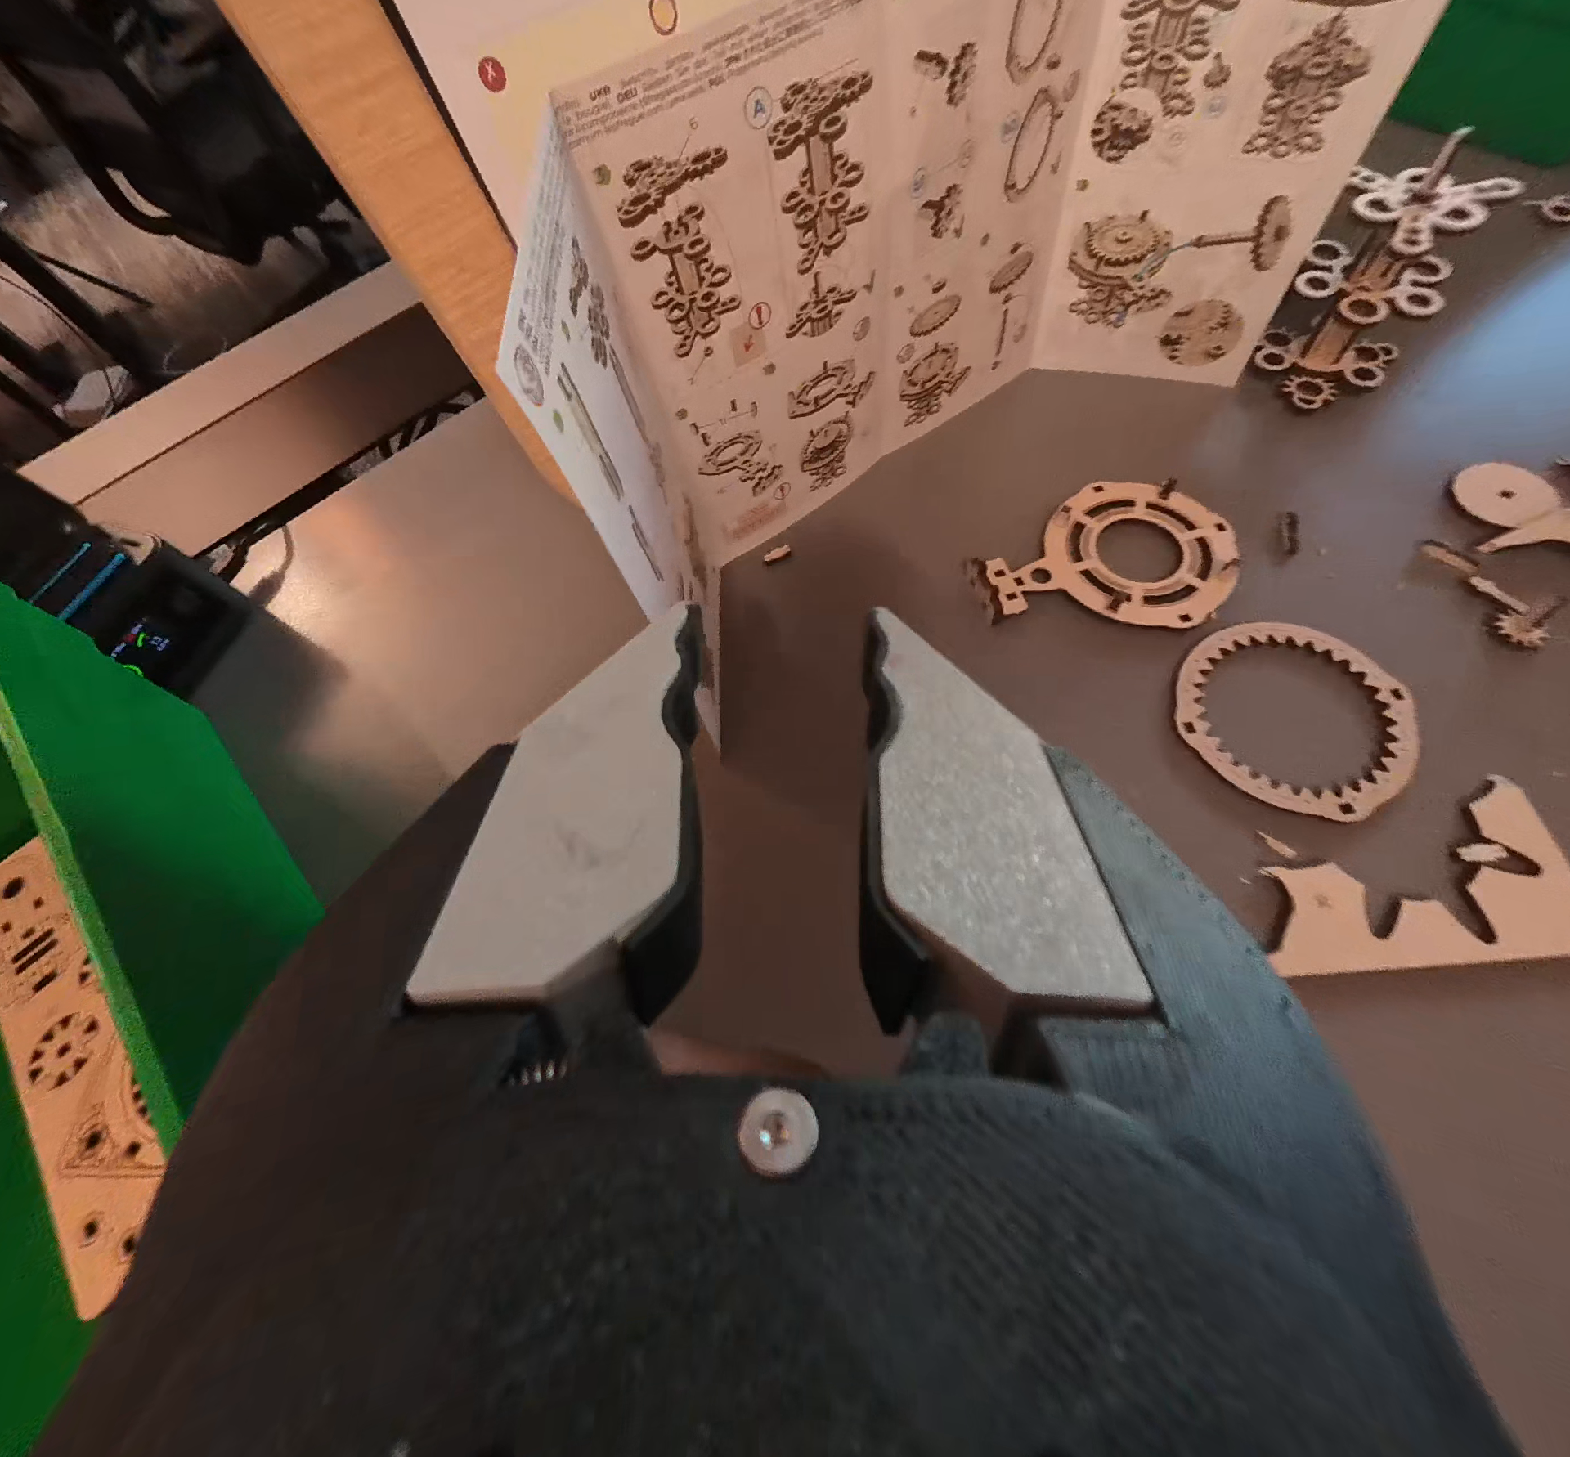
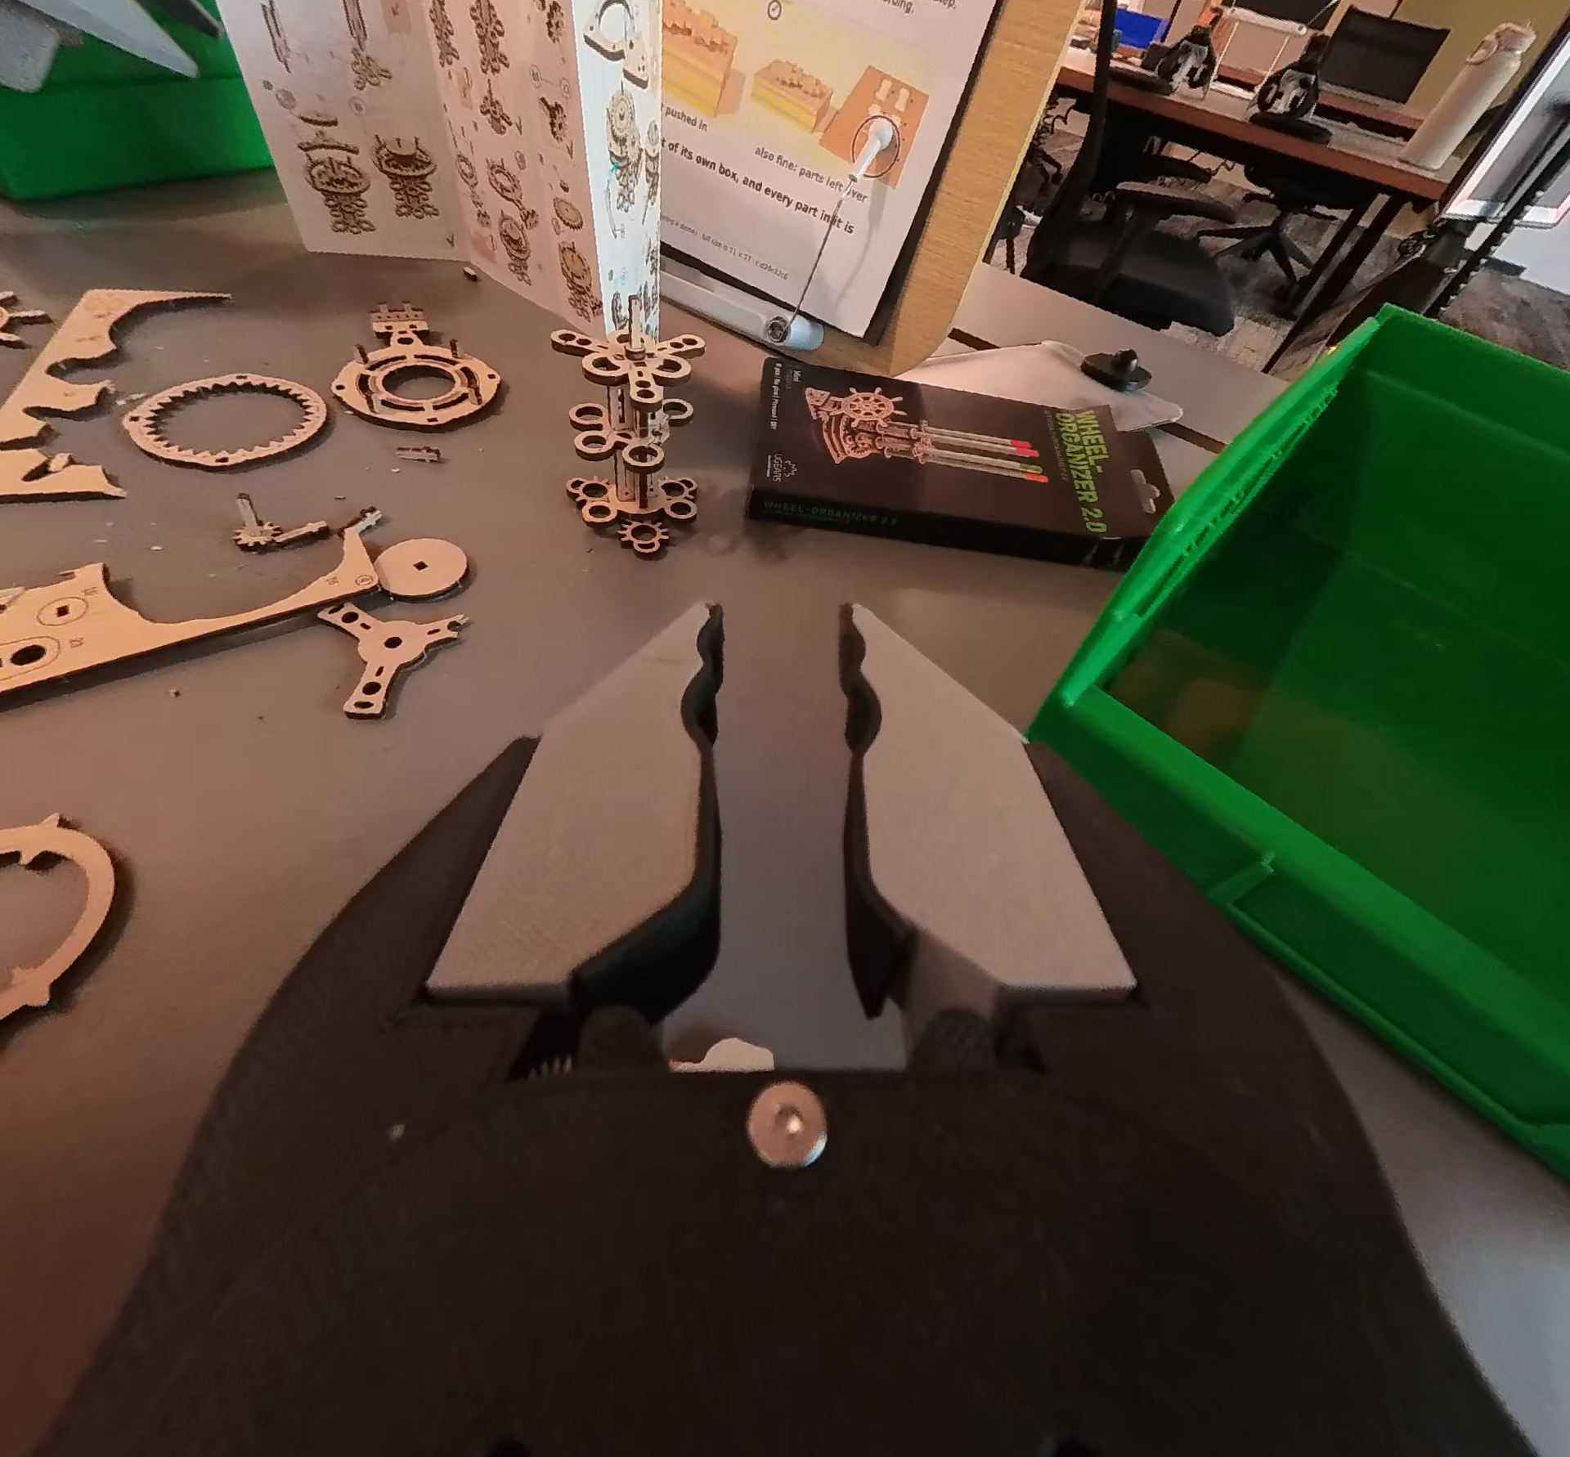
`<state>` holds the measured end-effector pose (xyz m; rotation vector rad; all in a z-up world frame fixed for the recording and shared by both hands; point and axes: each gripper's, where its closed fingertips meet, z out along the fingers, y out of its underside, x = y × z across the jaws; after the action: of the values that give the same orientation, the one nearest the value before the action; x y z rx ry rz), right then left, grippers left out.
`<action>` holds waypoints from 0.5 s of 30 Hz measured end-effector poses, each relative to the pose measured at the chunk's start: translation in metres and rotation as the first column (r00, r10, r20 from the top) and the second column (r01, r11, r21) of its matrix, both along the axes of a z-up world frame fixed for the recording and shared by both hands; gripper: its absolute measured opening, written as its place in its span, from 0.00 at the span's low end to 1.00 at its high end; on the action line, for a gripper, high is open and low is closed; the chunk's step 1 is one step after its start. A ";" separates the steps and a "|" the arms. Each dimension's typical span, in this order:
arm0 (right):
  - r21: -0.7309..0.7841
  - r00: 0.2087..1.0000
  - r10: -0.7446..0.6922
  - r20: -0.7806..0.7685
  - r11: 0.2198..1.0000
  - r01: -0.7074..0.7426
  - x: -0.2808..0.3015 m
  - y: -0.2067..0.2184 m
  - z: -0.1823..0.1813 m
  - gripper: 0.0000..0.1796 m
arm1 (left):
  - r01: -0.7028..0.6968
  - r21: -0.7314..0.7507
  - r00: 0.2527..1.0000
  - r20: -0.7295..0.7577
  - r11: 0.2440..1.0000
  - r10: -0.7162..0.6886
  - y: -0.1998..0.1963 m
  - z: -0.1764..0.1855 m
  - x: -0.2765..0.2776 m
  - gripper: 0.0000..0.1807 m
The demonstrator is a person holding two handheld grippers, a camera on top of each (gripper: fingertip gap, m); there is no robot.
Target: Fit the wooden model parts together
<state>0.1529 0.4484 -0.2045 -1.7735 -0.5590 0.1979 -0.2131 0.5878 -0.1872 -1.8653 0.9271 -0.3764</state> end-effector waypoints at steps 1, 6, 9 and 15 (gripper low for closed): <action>-0.003 1.000 0.000 0.001 1.000 0.000 0.000 0.000 -0.001 0.13 | -0.011 -0.006 1.000 -0.025 1.000 0.011 0.004 -0.003 0.000 0.16; -0.009 1.000 -0.001 0.004 1.000 0.001 0.000 0.001 -0.002 0.13 | 0.021 -0.105 0.994 -0.101 0.994 -0.031 0.015 -0.022 0.011 0.08; -0.011 1.000 0.001 0.002 1.000 -0.001 0.000 0.001 -0.002 0.13 | 0.046 -0.126 0.981 -0.182 0.991 -0.068 0.018 -0.033 0.026 0.08; -0.009 1.000 0.008 0.007 1.000 -0.008 -0.002 0.001 -0.002 0.13 | 0.055 -0.139 0.917 -0.384 0.989 -0.105 0.036 -0.056 0.051 0.11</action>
<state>0.1512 0.4490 -0.2063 -1.7813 -0.5709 0.2006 -0.1619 0.6237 -0.2435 -2.0647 1.2757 -0.1103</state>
